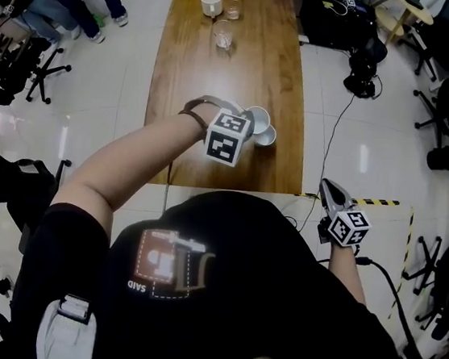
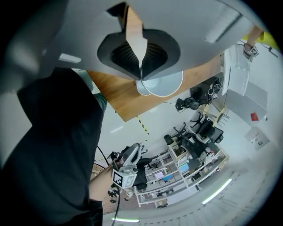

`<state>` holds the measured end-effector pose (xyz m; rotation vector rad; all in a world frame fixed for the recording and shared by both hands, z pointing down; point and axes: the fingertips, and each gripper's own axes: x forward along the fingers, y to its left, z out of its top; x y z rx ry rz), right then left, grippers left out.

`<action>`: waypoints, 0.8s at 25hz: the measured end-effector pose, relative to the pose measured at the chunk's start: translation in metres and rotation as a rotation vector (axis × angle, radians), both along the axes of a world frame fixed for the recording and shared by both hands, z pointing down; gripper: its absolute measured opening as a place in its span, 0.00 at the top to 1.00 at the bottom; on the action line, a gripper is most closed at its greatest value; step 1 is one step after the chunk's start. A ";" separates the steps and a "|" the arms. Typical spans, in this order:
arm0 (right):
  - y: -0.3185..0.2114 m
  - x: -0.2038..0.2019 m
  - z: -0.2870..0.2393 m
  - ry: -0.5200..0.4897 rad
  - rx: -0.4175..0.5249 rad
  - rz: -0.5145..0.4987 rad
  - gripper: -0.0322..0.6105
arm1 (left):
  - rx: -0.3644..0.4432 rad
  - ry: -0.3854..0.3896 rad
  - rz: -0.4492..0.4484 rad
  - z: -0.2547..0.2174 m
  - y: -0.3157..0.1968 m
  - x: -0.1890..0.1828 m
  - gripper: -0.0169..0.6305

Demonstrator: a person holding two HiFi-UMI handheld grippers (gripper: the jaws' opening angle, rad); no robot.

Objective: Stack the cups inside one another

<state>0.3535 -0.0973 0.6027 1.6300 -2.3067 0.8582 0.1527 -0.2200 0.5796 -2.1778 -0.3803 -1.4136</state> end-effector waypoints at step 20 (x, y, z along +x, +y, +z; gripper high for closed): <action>0.030 0.036 0.002 -0.005 0.005 0.084 0.93 | -0.043 0.253 -0.203 -0.023 -0.021 0.039 0.75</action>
